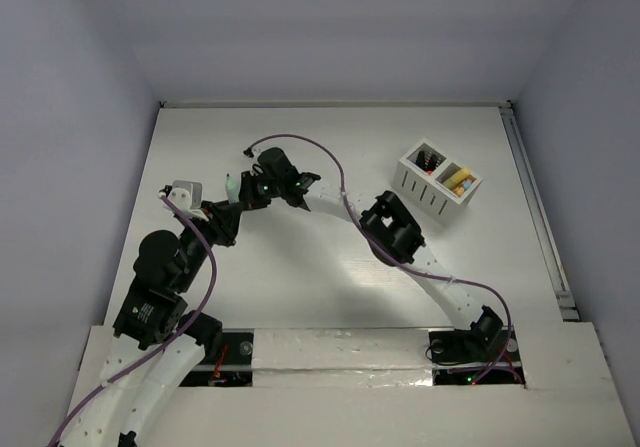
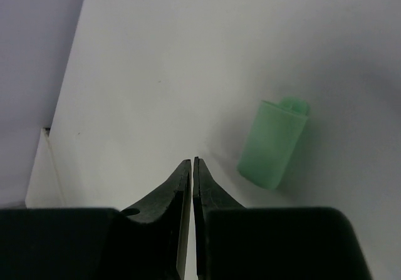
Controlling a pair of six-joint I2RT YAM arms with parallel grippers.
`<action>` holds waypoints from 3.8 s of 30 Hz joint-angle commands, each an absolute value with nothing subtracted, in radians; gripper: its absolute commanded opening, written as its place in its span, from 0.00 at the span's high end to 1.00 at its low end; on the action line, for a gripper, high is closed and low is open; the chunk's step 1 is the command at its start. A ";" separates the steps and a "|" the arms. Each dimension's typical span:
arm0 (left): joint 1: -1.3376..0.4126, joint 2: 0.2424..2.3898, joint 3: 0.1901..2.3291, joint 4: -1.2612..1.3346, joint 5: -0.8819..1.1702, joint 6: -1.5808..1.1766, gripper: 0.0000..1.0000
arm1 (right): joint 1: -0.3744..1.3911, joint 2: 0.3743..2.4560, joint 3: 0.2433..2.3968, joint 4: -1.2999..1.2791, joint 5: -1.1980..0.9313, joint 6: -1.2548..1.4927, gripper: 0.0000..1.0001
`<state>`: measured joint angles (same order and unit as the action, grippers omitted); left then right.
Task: Sort the stationery into containers
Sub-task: Move the pen cap to the center of the board, then pick up the pen cap from the center of the board.
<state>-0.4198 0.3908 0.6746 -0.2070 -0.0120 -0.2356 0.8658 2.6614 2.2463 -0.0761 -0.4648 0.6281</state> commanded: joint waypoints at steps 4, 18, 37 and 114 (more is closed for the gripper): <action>-0.436 0.385 0.712 -0.166 -0.008 -0.222 1.00 | 0.870 2.683 2.287 -0.067 -0.353 0.653 0.89; -0.436 0.388 0.712 -0.163 -0.005 -0.219 1.00 | 0.830 2.560 2.069 -0.034 -0.155 0.632 0.88; -0.436 0.390 0.709 -0.160 -0.005 -0.221 1.00 | 0.821 2.482 2.040 -0.058 -0.127 0.572 0.40; -0.463 0.419 0.687 -0.124 0.165 -0.261 1.00 | 0.856 1.837 1.230 0.130 0.169 0.385 1.00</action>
<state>-0.4583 0.4061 0.6746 -0.2012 0.0998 -0.2398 0.8902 1.9785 1.2648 -0.0380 0.1867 0.3206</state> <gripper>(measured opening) 0.142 0.291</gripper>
